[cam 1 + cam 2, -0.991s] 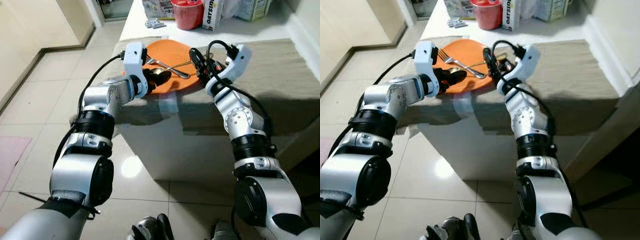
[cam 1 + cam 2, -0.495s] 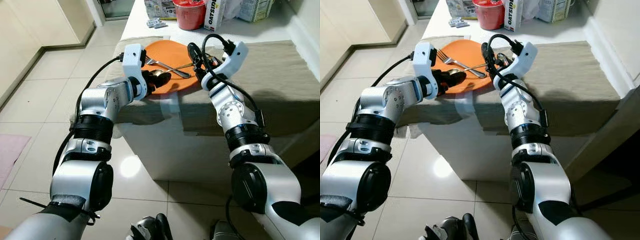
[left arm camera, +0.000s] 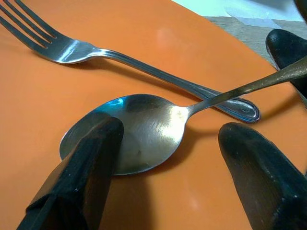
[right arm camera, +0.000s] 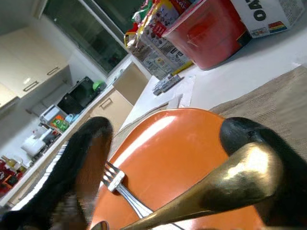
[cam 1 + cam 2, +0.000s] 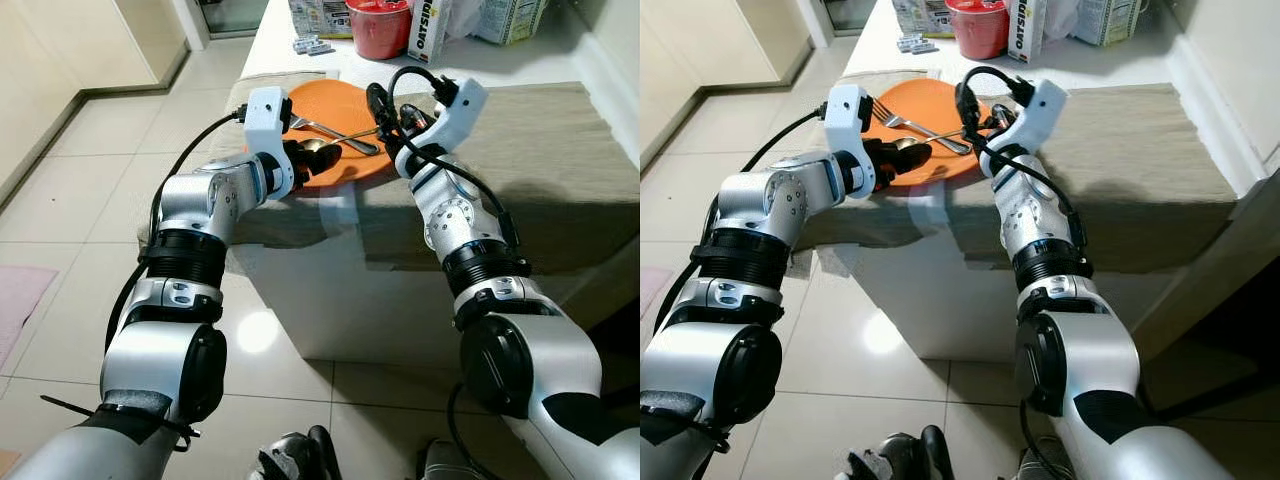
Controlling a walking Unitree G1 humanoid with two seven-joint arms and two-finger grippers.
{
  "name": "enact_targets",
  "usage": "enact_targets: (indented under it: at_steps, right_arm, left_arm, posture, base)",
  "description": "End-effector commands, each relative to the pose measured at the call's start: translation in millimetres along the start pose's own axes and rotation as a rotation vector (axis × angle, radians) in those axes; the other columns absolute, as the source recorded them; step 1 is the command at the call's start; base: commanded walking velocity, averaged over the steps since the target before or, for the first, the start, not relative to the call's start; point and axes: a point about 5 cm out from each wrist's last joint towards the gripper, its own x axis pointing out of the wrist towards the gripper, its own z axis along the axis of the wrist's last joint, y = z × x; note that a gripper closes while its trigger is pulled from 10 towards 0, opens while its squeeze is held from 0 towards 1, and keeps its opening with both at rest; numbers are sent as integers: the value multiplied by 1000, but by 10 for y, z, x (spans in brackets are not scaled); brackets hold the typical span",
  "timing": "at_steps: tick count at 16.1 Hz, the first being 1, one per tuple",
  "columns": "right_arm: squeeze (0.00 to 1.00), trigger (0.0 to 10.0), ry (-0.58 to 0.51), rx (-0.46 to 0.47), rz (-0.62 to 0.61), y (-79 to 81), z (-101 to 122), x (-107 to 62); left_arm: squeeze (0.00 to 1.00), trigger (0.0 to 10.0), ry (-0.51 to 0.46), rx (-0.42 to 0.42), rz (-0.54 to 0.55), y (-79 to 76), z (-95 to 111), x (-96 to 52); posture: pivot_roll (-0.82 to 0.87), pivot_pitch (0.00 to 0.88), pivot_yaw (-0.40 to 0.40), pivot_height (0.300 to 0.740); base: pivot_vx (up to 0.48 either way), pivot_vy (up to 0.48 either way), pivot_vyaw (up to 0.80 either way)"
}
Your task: Setting the table
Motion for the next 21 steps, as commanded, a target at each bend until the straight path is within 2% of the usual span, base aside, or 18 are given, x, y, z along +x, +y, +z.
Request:
enact_targets:
  at_steps: [1,5,6,7,12,16,17,18,21]
  right_arm:
    - [1000,10000,88,6,-34,-33,-208,-37]
    - [1000,10000,103,-22,-35,-30,-234,-38]
    - [243,10000,135,-59,-63,-45,-251,-33]
    - [0,10000,147,-66,-76,-54,-260,-33]
    - [0,10000,198,-92,-126,-47,-253,-3]
    - [0,10000,196,0,-128,-23,-244,11]
    - [0,3216,195,7,-133,-27,-246,9]
    - [0,0,198,34,-140,-31,-257,5]
    - [0,0,226,93,-150,-13,-298,5]
  left_arm:
    - [0,10000,159,-66,40,111,-374,21]
    - [0,10000,152,-67,33,88,-344,29]
    - [0,10000,150,-68,33,81,-336,33]
    - [0,10000,148,-69,32,79,-329,35]
    - [0,10000,138,-74,35,87,-300,30]
    - [0,10000,134,-76,34,82,-299,35]
    - [0,10000,133,-76,33,81,-298,37]
    - [0,10000,132,-75,32,78,-293,39]
    - [0,10000,127,-75,29,69,-275,44]
  posture:
    - [-111,157,166,740]
    - [-114,158,167,740]
    - [-115,160,165,740]
    - [-115,159,164,740]
    - [-115,155,163,740]
    - [-124,147,160,740]
    - [-124,147,160,740]
    - [-125,146,160,740]
    - [-126,143,159,740]
  base:
    - [0,0,0]
    - [0,0,0]
    - [0,0,0]
    - [0,0,0]
    - [0,0,0]
    - [0,0,0]
    - [0,0,0]
    - [0,0,0]
    - [0,0,0]
